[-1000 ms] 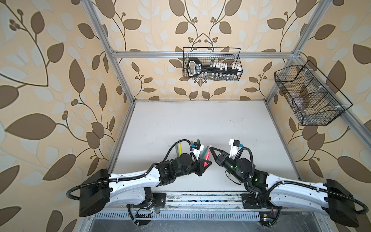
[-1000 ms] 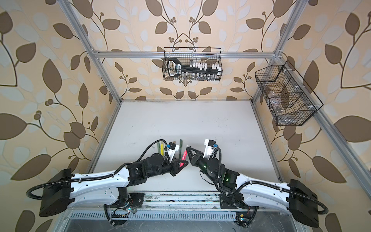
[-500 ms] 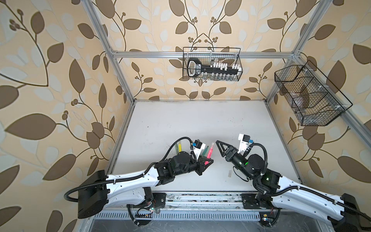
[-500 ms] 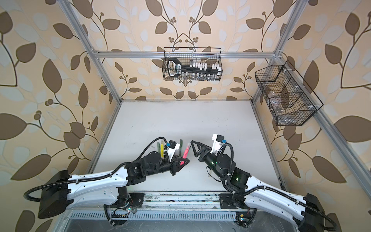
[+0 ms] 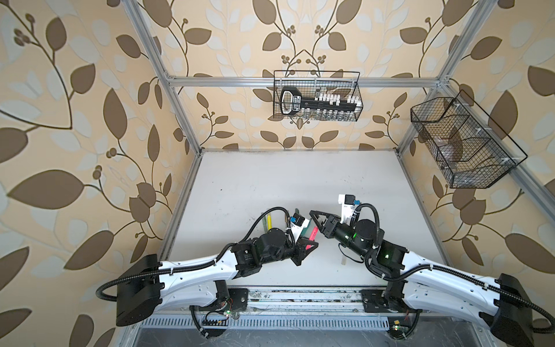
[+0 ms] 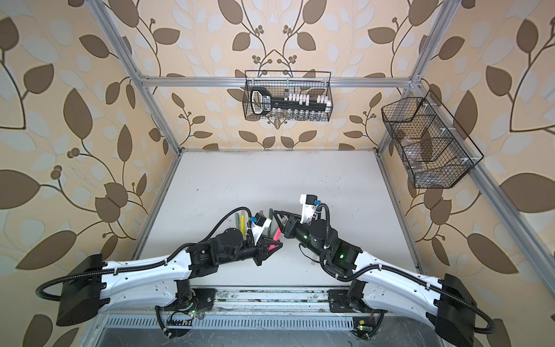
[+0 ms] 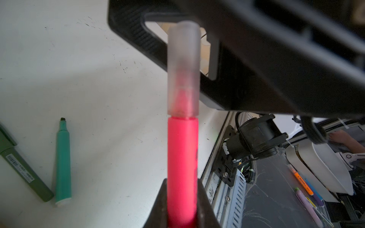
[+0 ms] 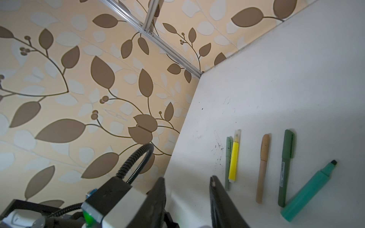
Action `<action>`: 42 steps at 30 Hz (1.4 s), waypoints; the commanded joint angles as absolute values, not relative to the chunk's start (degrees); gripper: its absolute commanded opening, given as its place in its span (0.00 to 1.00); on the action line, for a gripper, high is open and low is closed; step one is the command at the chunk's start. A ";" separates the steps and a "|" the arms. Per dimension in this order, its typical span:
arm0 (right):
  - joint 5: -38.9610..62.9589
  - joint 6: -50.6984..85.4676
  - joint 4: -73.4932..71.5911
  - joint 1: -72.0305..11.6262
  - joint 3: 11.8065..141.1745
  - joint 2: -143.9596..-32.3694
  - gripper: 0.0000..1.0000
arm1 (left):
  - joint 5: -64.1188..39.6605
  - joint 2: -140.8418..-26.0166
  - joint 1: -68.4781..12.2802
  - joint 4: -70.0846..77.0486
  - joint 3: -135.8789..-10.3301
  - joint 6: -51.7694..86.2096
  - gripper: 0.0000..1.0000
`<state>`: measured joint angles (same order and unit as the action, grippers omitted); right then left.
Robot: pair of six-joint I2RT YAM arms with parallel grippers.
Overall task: Insert pens into pen caps
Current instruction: Put on the pen cap to the pen.
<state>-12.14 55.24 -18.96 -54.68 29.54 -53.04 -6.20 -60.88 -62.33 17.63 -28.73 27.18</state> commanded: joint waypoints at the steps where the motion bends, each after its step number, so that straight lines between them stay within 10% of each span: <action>1: -12.64 54.61 -17.45 -55.32 31.94 -53.83 0.24 | -6.49 -60.74 -63.02 18.28 -29.18 25.60 0.00; 6: -14.83 54.44 -18.47 -58.34 31.06 -55.77 0.00 | -3.24 -60.39 -63.00 17.94 -30.11 25.99 0.00; 18: -15.41 54.01 -28.43 -65.38 28.85 -62.46 0.00 | -20.62 -61.65 -44.30 26.26 -35.88 33.70 0.00; 31: -13.29 56.36 -38.06 -70.40 30.83 -71.56 0.00 | 13.55 -55.07 -44.24 8.06 -46.49 19.04 0.00; 42: -8.97 51.12 -50.15 -72.31 30.58 -77.48 0.00 | -17.54 -59.51 -32.43 11.55 -53.81 28.84 0.00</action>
